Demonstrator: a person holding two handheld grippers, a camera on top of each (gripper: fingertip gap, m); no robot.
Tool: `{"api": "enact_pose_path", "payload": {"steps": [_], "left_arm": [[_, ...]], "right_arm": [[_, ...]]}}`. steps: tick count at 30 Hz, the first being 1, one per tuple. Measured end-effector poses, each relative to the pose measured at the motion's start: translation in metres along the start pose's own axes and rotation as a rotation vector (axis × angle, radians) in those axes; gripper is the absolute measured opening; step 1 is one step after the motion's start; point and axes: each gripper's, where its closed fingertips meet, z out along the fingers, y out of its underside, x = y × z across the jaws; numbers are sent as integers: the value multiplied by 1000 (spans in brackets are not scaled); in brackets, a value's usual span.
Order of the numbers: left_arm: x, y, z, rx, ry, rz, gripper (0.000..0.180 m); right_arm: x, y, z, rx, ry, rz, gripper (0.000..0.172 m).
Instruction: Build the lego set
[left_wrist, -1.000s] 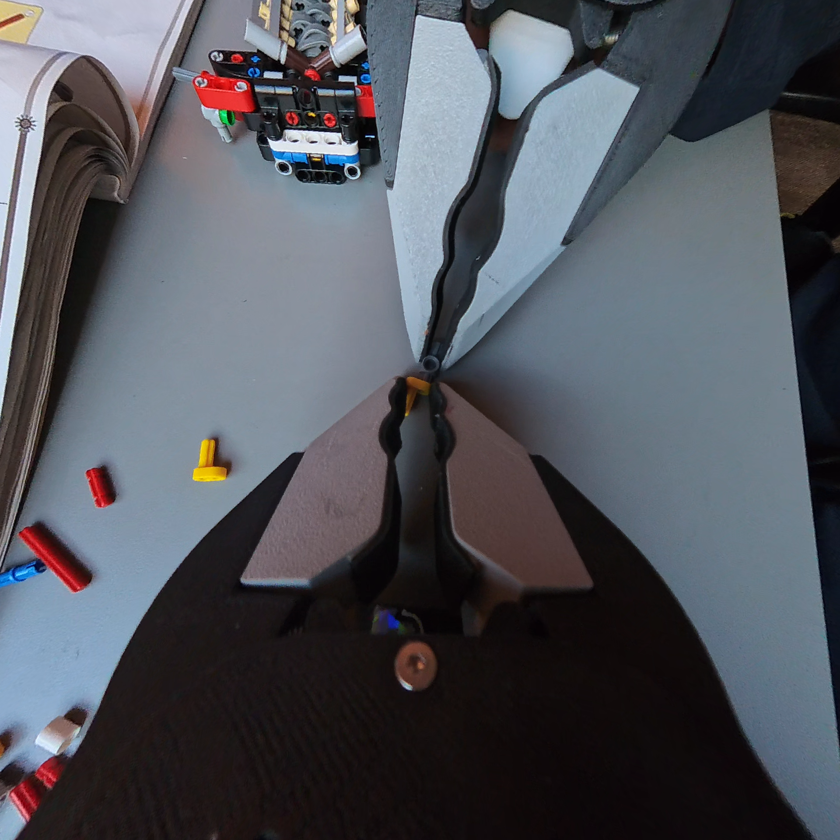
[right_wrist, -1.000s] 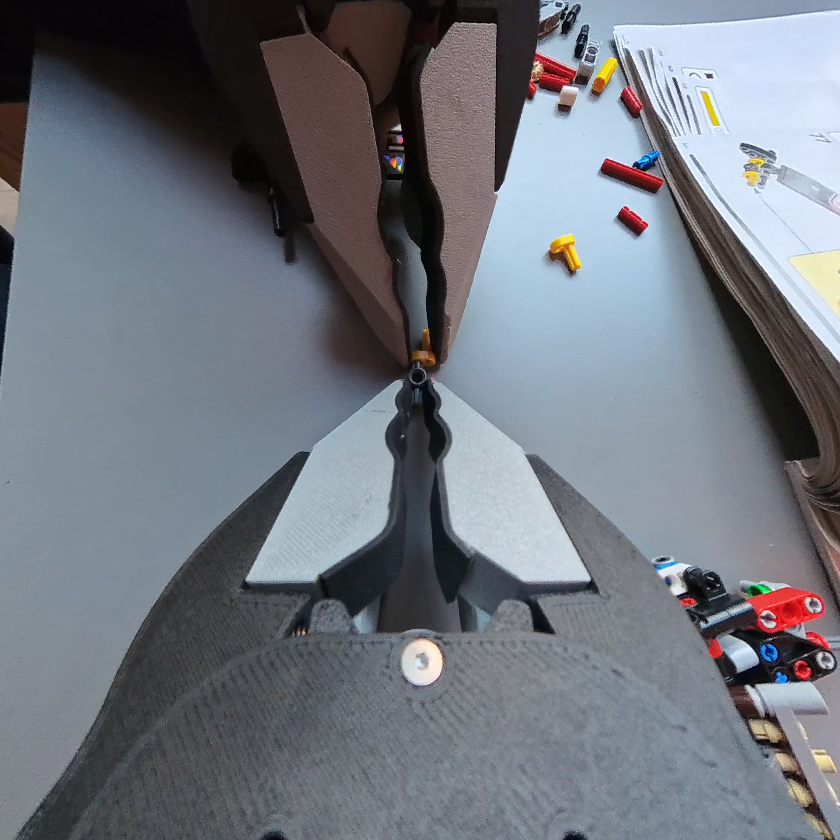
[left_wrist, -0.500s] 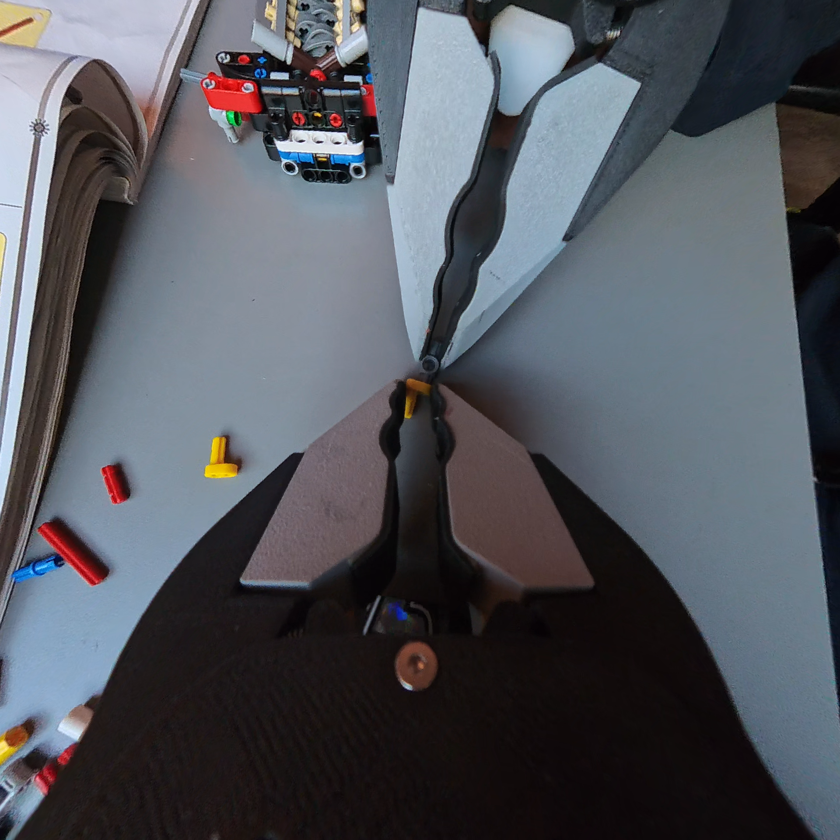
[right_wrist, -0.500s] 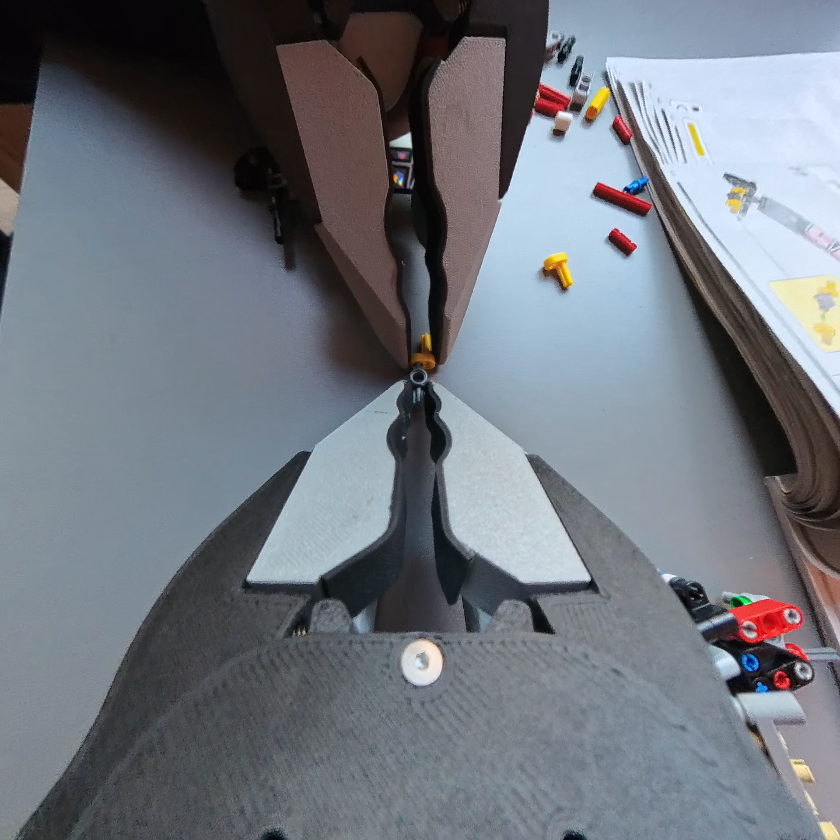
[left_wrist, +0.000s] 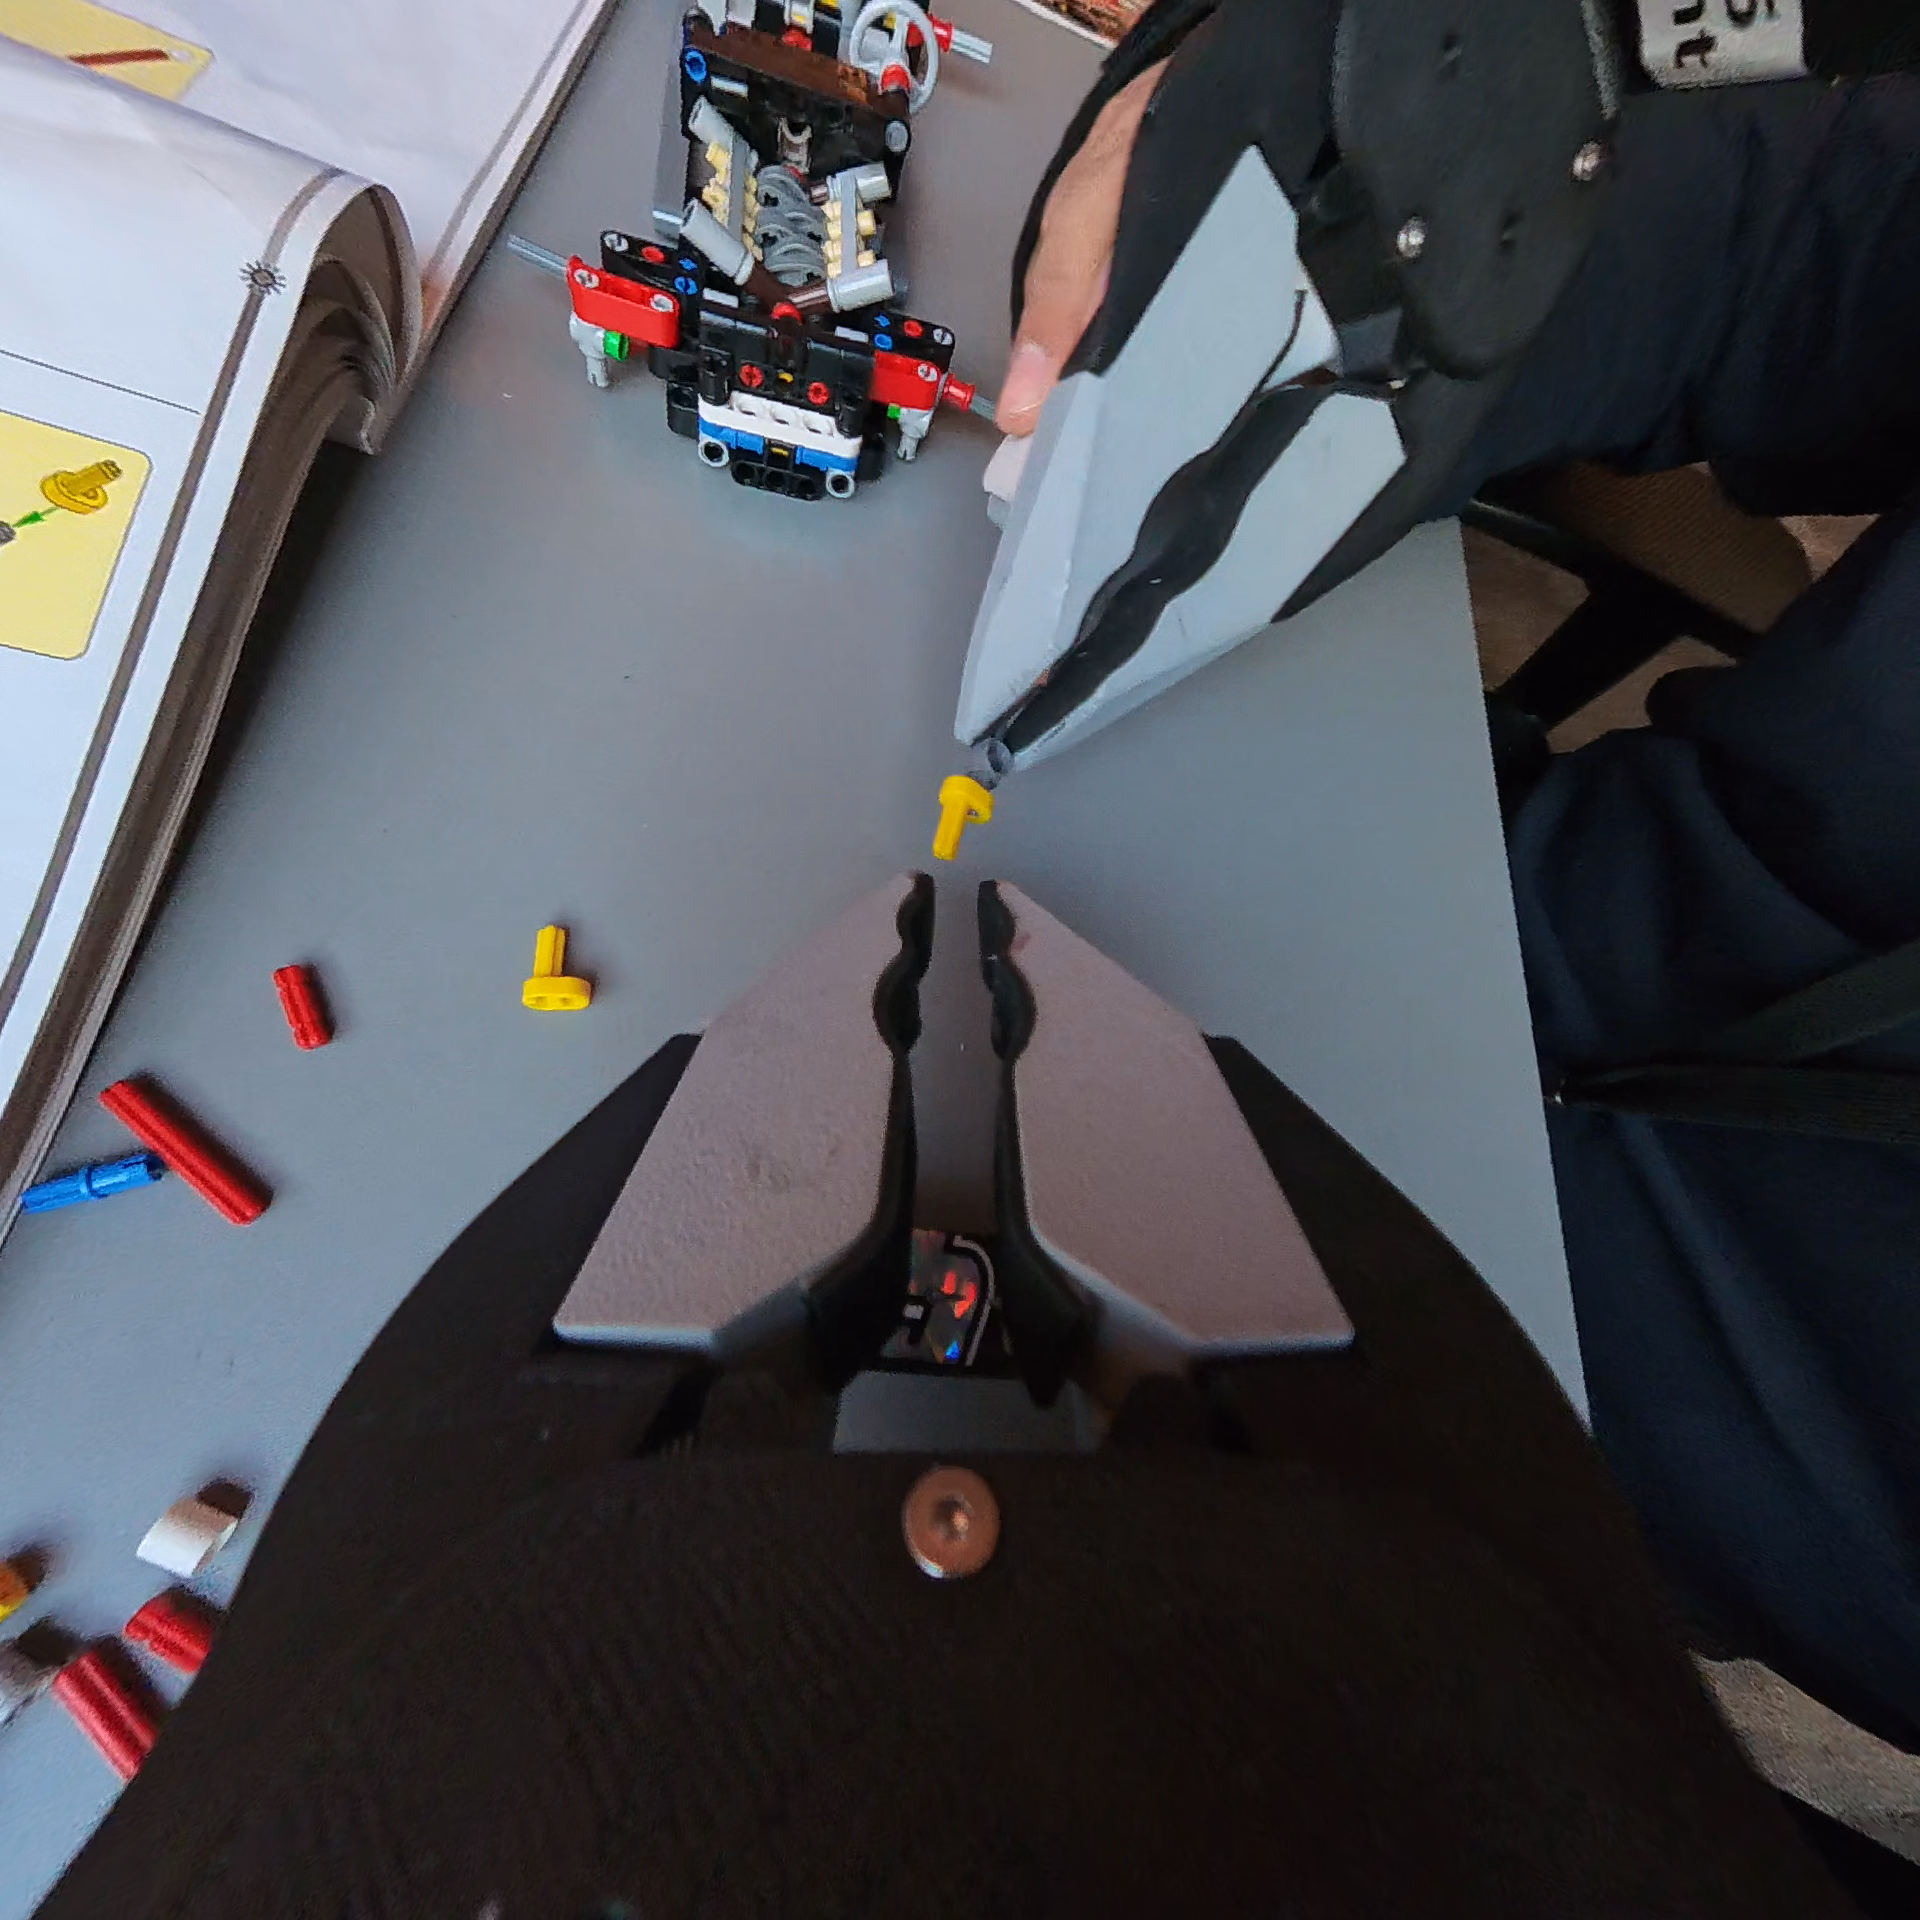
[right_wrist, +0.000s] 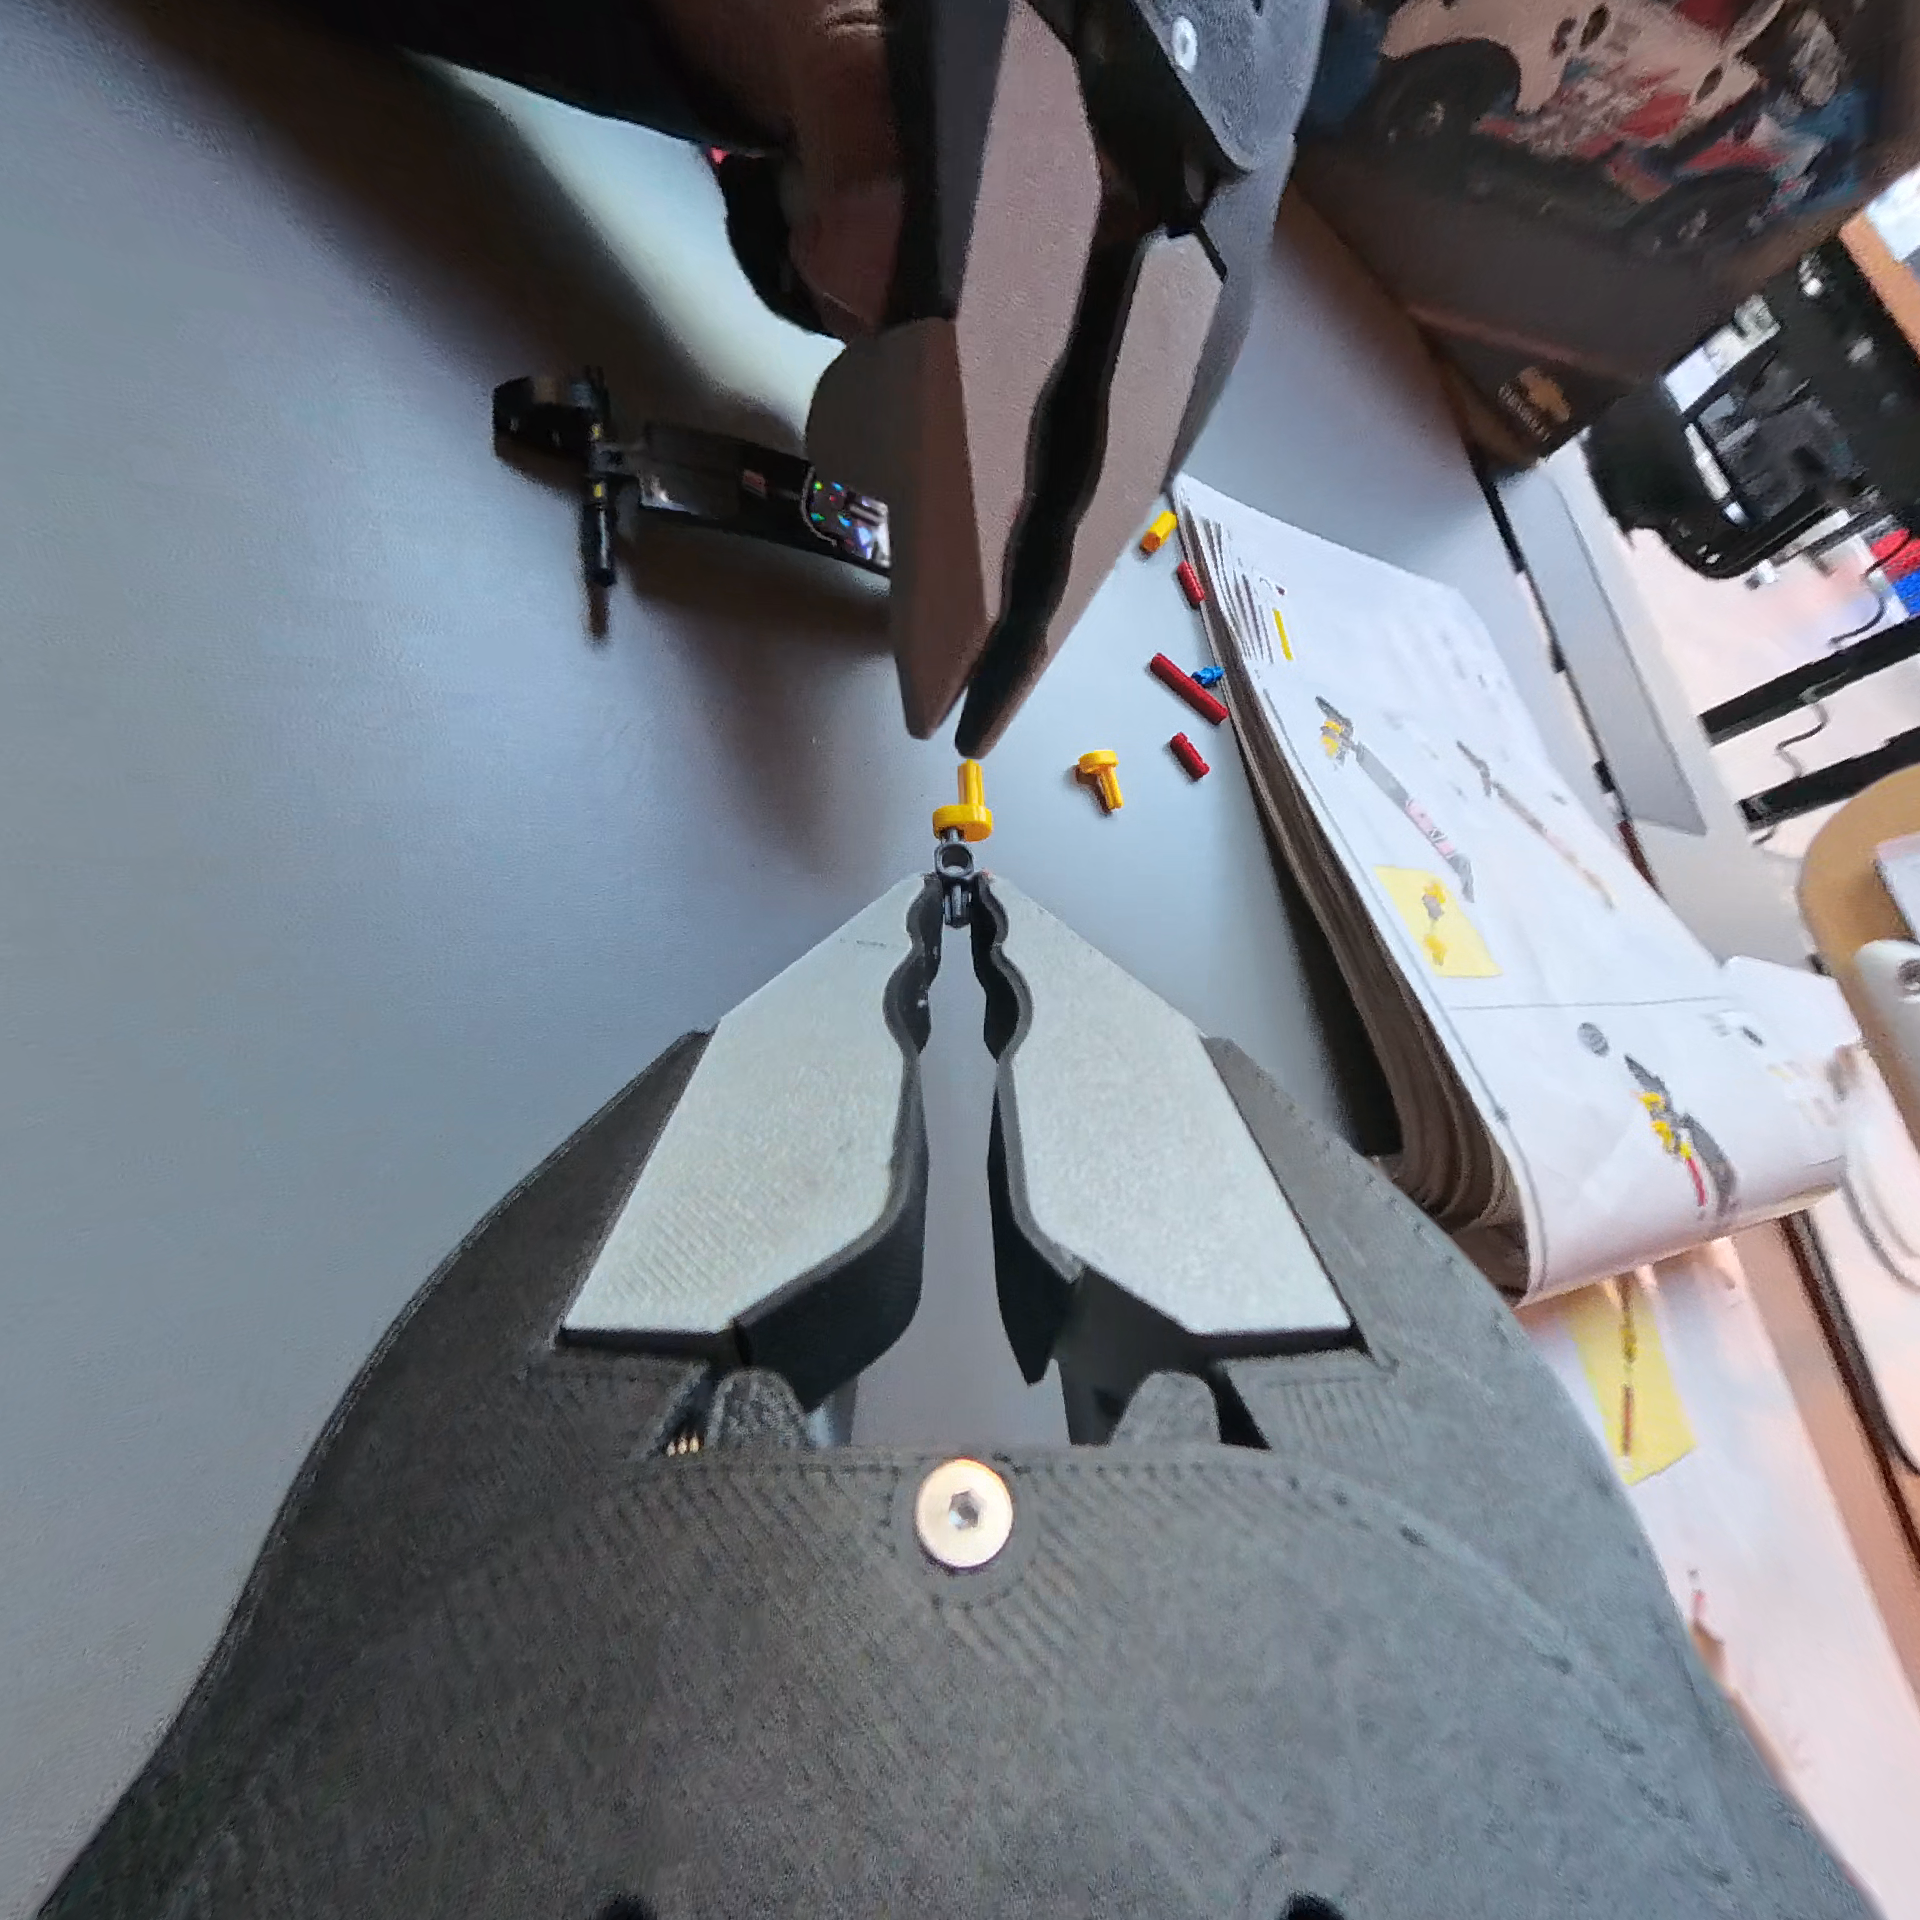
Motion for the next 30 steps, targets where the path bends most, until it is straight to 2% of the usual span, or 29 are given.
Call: {"api": "enact_pose_path", "payload": {"steps": [6, 14, 20, 30], "left_arm": [[7, 5, 5, -32, 33, 19, 7], [8, 9, 8, -43, 62, -10, 11], [11, 7, 8, -27, 93, -26, 16], [20, 4, 15, -5, 137, 4, 6]], "right_arm": [[-5, -1, 2, -27, 82, -207, 3], [-10, -5, 2, -35, 123, -320, 3], [-15, -8, 1, -19, 121, -355, 2], [-17, -10, 1, 34, 68, -271, 2]]}}
